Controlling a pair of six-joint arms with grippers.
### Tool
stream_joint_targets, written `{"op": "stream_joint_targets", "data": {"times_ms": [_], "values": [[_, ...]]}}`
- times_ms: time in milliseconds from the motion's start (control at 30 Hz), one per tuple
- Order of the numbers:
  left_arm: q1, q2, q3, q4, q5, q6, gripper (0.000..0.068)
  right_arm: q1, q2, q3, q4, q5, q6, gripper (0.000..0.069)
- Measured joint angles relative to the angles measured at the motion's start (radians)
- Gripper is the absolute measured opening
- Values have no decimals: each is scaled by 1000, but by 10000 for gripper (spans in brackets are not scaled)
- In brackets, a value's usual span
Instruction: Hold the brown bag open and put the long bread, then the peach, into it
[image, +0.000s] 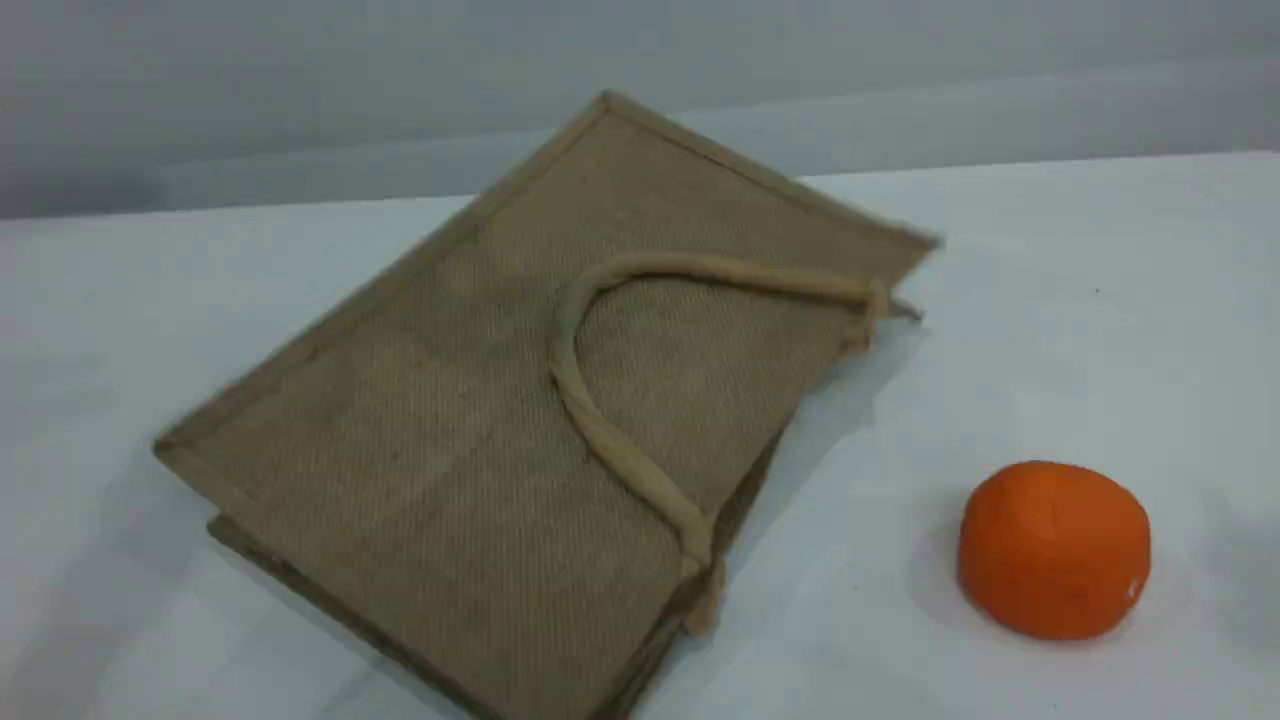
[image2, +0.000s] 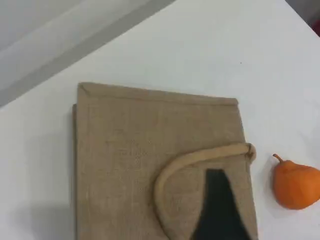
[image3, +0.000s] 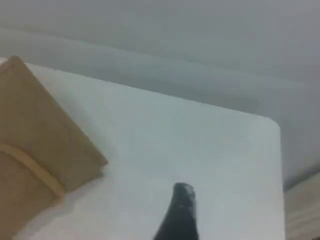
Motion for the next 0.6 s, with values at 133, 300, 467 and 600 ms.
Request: {"op": "stream_joint_targets", "data": {"times_ms": [133,300,467,600], "values": [[0,-23,1,24,2,-44,472,0,-36,0,0,27,0,583],[0,-111,2,149,4,-127,475,0,-109,0,21,64,7,584],[0,-242,6,295,4,-256,475,0,-208,1,74,133,7,584],[0,-364,54,350,5,-298,475,0,-305,1,88,201,7,584]]}}
